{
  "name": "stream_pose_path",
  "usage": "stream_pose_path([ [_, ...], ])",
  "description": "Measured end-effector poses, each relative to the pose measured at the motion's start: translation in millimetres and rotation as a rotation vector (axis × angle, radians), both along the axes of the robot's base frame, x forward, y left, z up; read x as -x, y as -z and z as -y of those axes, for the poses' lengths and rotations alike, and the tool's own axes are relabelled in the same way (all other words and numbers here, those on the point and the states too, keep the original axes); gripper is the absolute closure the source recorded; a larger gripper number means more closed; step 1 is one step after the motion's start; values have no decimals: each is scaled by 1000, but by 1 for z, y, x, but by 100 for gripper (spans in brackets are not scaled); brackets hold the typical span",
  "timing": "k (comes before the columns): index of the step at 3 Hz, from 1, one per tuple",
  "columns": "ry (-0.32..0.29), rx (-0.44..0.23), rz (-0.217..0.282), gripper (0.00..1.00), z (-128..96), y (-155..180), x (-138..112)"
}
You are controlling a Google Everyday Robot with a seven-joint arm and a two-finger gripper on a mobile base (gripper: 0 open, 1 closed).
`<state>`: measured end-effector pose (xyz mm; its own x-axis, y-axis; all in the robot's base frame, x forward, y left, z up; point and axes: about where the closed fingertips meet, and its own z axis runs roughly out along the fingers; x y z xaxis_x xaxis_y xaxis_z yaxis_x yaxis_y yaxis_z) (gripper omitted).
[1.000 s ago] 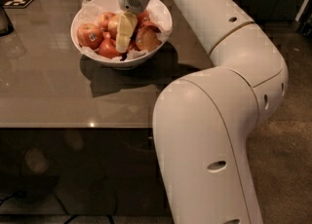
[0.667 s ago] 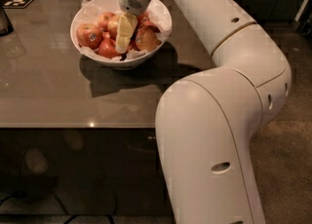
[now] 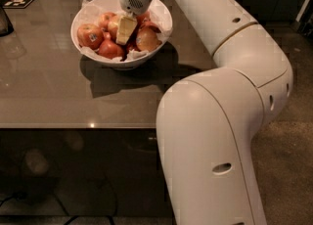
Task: Pick apple from white bowl
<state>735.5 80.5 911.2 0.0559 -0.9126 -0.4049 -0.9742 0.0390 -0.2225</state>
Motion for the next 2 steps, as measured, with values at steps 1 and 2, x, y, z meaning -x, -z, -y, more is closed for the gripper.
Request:
stream_pose_path([
  [1, 0, 0, 0, 66, 0, 0, 0],
  [2, 0, 0, 0, 89, 0, 0, 0],
])
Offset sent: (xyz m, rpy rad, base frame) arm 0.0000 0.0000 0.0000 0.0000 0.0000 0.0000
